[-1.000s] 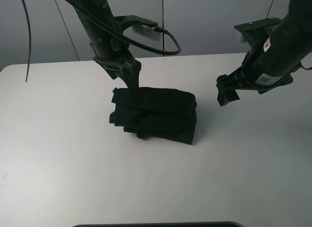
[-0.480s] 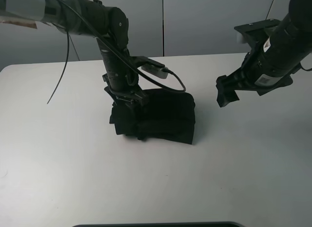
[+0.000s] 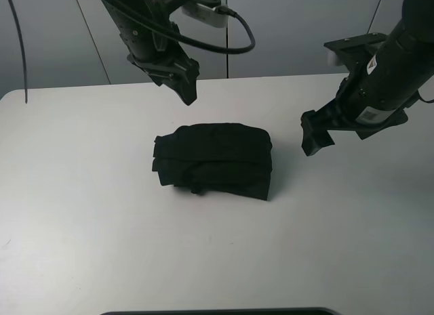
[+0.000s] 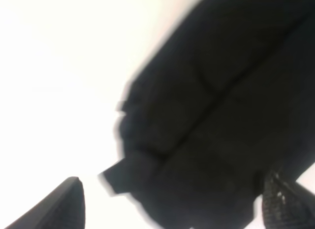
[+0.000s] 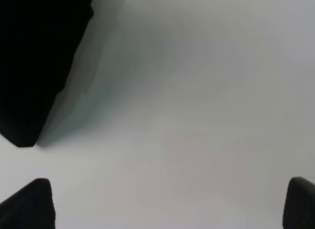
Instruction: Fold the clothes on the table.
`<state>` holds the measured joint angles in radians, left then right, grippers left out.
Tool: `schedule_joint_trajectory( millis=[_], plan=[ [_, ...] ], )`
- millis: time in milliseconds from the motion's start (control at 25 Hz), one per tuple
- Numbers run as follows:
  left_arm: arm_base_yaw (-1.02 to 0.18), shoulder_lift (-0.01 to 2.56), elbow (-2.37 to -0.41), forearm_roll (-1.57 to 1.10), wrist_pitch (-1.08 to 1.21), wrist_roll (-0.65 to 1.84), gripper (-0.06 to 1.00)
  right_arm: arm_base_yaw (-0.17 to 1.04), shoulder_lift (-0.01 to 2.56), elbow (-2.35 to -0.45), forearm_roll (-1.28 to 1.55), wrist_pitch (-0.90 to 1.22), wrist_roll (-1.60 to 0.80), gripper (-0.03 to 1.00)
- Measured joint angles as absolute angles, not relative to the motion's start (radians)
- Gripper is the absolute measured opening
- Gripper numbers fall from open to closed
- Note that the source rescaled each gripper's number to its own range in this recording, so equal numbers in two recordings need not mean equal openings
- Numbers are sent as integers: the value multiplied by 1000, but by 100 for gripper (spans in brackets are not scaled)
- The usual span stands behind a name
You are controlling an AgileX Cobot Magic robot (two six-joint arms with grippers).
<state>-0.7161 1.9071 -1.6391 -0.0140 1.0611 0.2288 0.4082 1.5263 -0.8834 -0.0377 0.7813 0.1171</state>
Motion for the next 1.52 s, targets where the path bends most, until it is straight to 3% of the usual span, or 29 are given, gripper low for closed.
schedule_joint_trajectory(
  millis=[200, 360, 1000, 1520],
  plan=[
    [-702, 1785, -1633, 64, 1133, 162, 96, 408, 1426, -883, -35, 816, 111, 100],
    [-681, 1673, -1517, 56, 1108, 107, 96, 408, 1286, -882, -44, 879, 101, 100],
    [-678, 786, -714, 88, 1002, -222, 96, 408, 472, -592, 9, 1146, 97, 100],
    [-678, 142, -557, 83, 1096, -274, 96, 408, 23, -535, 51, 1135, -16, 100]
  ],
)
